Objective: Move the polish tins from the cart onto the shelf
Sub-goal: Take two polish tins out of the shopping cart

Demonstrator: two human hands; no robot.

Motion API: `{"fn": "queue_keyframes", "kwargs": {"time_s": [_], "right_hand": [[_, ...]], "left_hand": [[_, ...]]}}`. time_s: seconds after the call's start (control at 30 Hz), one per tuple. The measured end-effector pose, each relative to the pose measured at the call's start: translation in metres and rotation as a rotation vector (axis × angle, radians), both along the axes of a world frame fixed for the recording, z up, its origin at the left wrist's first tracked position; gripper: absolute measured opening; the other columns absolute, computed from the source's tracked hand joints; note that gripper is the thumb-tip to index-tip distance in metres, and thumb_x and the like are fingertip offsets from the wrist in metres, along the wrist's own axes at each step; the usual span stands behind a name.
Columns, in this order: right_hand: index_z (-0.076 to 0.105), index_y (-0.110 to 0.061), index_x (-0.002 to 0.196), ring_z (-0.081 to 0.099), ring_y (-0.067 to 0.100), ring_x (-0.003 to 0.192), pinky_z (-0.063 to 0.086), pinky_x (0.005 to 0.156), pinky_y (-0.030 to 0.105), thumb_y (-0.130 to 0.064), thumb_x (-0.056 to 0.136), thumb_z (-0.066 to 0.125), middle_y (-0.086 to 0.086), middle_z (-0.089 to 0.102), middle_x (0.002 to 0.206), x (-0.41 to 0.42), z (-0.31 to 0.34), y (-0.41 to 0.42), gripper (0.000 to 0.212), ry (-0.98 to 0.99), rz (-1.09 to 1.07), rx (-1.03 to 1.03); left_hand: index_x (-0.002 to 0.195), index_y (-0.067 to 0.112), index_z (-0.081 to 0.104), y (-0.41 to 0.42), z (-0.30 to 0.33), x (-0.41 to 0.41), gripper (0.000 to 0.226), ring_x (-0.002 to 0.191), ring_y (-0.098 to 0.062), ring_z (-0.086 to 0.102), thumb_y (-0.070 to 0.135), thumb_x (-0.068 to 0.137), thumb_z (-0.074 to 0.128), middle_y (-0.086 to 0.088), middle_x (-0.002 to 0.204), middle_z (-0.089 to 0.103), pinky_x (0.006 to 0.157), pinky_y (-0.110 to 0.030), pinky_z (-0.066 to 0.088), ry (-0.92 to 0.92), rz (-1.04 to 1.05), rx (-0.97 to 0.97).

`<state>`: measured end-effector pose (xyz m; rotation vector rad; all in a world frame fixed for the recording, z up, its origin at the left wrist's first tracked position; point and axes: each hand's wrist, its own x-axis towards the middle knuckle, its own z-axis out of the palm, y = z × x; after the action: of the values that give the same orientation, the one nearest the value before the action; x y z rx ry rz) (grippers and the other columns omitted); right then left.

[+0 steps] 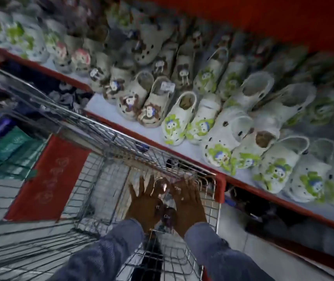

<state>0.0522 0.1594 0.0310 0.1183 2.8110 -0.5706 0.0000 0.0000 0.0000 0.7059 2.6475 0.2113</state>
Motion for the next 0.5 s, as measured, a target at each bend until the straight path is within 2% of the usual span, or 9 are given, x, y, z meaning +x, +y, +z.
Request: {"fn": "queue_keyframes", "kwargs": {"time_s": [0.07, 0.1, 0.13, 0.17, 0.2, 0.27, 0.33, 0.43, 0.5], "right_hand": [[0.052, -0.017, 0.14, 0.042, 0.049, 0.135, 0.044, 0.099, 0.066, -0.046, 0.051, 0.081, 0.025, 0.045, 0.148, -0.011, -0.026, -0.006, 0.097, -0.139, -0.056, -0.013], [0.055, -0.012, 0.138, 0.045, 0.051, 0.132, 0.045, 0.096, 0.067, -0.049, 0.045, 0.085, 0.027, 0.047, 0.146, -0.019, -0.037, -0.007, 0.104, -0.206, -0.07, 0.017], [0.047, -0.009, 0.143, 0.037, 0.051, 0.137, 0.039, 0.103, 0.067, -0.049, 0.049, 0.085, 0.027, 0.038, 0.152, -0.026, -0.049, -0.008, 0.109, -0.251, -0.103, 0.033], [0.03, -0.011, 0.152, 0.019, 0.048, 0.146, 0.025, 0.114, 0.064, -0.046, 0.063, 0.082, 0.022, 0.019, 0.161, -0.031, -0.06, -0.008, 0.109, -0.321, -0.105, 0.039], [0.013, -0.015, 0.156, 0.003, 0.042, 0.151, 0.012, 0.12, 0.058, -0.04, 0.076, 0.075, 0.015, 0.002, 0.165, -0.034, -0.072, -0.009, 0.104, -0.418, -0.114, 0.03], [0.003, -0.019, 0.156, -0.004, 0.037, 0.152, 0.009, 0.121, 0.055, -0.028, 0.085, 0.071, 0.009, -0.008, 0.165, -0.042, -0.095, -0.009, 0.099, -0.48, -0.166, 0.051], [0.007, -0.018, 0.156, 0.004, 0.038, 0.151, 0.02, 0.119, 0.056, -0.023, 0.087, 0.068, 0.012, -0.002, 0.166, -0.046, -0.12, -0.01, 0.092, -0.471, -0.188, 0.082], [0.021, -0.011, 0.153, 0.024, 0.042, 0.146, 0.038, 0.108, 0.053, -0.016, 0.098, 0.049, 0.019, 0.02, 0.161, -0.053, -0.128, -0.01, 0.062, -0.405, -0.199, 0.14], [0.036, -0.008, 0.144, 0.037, 0.043, 0.136, 0.048, 0.095, 0.05, -0.007, 0.096, 0.047, 0.021, 0.038, 0.149, -0.059, -0.131, -0.009, 0.049, -0.336, -0.204, 0.173]], "left_hand": [[0.146, 0.019, 0.043, 0.0, -0.027, -0.01, 0.073, 0.146, -0.049, 0.021, 0.055, 0.083, 0.042, -0.016, 0.157, 0.034, 0.112, -0.059, 0.005, -0.023, 0.008, 0.008], [0.15, 0.016, 0.039, 0.001, -0.037, -0.017, 0.074, 0.147, -0.05, 0.018, 0.052, 0.085, 0.045, -0.014, 0.162, 0.024, 0.115, -0.06, 0.002, -0.069, 0.015, -0.013], [0.155, 0.017, 0.027, 0.001, -0.046, -0.024, 0.078, 0.15, -0.048, 0.008, 0.047, 0.086, 0.05, -0.012, 0.165, 0.011, 0.118, -0.062, -0.001, -0.176, 0.052, -0.04], [0.157, 0.018, 0.019, 0.003, -0.055, -0.028, 0.082, 0.152, -0.045, 0.001, 0.043, 0.086, 0.052, -0.011, 0.167, 0.003, 0.12, -0.062, 0.0, -0.266, 0.088, -0.039], [0.156, 0.018, 0.02, 0.005, -0.06, -0.032, 0.084, 0.152, -0.045, 0.004, 0.042, 0.083, 0.051, -0.014, 0.167, 0.005, 0.121, -0.062, 0.006, -0.327, 0.116, -0.006], [0.147, 0.007, 0.04, 0.008, -0.071, -0.04, 0.083, 0.139, -0.052, 0.036, 0.042, 0.072, 0.041, -0.029, 0.154, 0.035, 0.112, -0.065, 0.035, -0.329, 0.146, 0.121], [0.132, 0.007, 0.053, 0.008, -0.091, -0.043, 0.071, 0.116, -0.053, 0.058, 0.037, 0.069, 0.043, -0.032, 0.131, 0.058, 0.093, -0.061, 0.052, -0.343, 0.147, 0.22], [0.128, 0.018, 0.045, 0.016, -0.09, -0.05, 0.064, 0.112, -0.048, 0.057, 0.016, 0.068, 0.066, -0.026, 0.126, 0.059, 0.091, -0.054, 0.054, -0.319, 0.098, 0.191], [0.125, 0.013, 0.053, 0.021, -0.092, -0.056, 0.06, 0.11, -0.042, 0.054, 0.005, 0.068, 0.067, -0.02, 0.123, 0.057, 0.088, -0.05, 0.053, -0.284, 0.107, 0.188]]}}
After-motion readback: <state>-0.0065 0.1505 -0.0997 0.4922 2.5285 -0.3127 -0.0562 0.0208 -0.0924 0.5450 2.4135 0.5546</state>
